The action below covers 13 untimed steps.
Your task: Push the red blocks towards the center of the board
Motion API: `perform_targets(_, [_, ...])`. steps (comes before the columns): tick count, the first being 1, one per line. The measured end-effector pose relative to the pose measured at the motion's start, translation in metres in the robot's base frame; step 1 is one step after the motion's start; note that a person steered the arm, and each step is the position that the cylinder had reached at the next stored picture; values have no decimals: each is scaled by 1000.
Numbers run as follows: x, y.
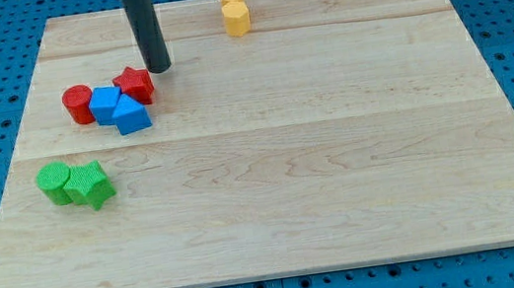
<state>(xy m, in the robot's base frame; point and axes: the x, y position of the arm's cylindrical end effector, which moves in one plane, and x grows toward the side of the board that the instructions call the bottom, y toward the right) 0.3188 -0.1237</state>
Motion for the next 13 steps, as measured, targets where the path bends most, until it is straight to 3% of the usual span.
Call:
perform_targets(4, [-1,-20])
perform_targets(6, [-1,-57])
perform_targets(7, [45,-11])
perform_targets(8, [60,58])
perform_targets(9, [62,76])
perform_targets(10, [14,44])
perform_targets(12, [25,-104])
perform_targets(13, [42,-125])
